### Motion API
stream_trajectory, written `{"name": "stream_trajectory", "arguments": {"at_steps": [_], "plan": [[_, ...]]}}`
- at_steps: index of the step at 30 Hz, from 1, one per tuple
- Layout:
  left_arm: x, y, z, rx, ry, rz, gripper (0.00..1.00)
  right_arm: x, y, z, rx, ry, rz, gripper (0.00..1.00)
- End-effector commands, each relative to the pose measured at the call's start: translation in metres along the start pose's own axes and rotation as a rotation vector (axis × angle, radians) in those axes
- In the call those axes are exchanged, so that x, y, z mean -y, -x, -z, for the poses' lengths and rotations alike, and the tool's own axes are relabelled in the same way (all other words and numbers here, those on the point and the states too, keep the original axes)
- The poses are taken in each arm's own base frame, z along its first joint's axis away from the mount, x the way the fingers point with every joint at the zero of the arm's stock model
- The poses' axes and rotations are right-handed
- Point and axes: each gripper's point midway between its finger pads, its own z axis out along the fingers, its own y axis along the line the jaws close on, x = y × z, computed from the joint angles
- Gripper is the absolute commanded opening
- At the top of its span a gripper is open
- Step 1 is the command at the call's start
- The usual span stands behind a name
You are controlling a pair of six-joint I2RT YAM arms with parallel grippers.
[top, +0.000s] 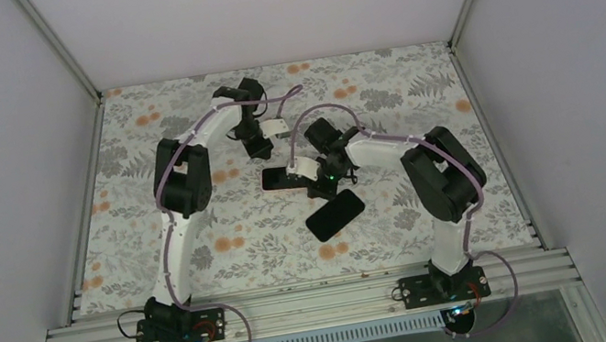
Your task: Take the phone out of the phone case
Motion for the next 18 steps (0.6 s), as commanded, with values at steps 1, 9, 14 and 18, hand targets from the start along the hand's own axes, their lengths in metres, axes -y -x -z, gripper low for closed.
{"name": "stream_trajectory", "arguments": {"at_steps": [1, 9, 14, 18], "plan": [[0.023, -0.023, -0.021, -0.074, -0.088, 0.025, 0.09, 0.022, 0.007, -0.005, -0.011, -0.064, -0.018, 0.04], [0.065, -0.042, -0.020, -0.115, -0.147, -0.007, 0.06, 0.057, 0.001, 0.003, -0.015, -0.136, -0.091, 0.04], [0.092, -0.035, -0.025, -0.118, -0.174, -0.042, 0.06, 0.072, 0.011, 0.009, 0.000, -0.134, -0.097, 0.04], [0.119, -0.032, -0.034, -0.143, -0.235, -0.067, 0.06, 0.085, 0.015, 0.005, -0.013, -0.124, -0.106, 0.04]]}}
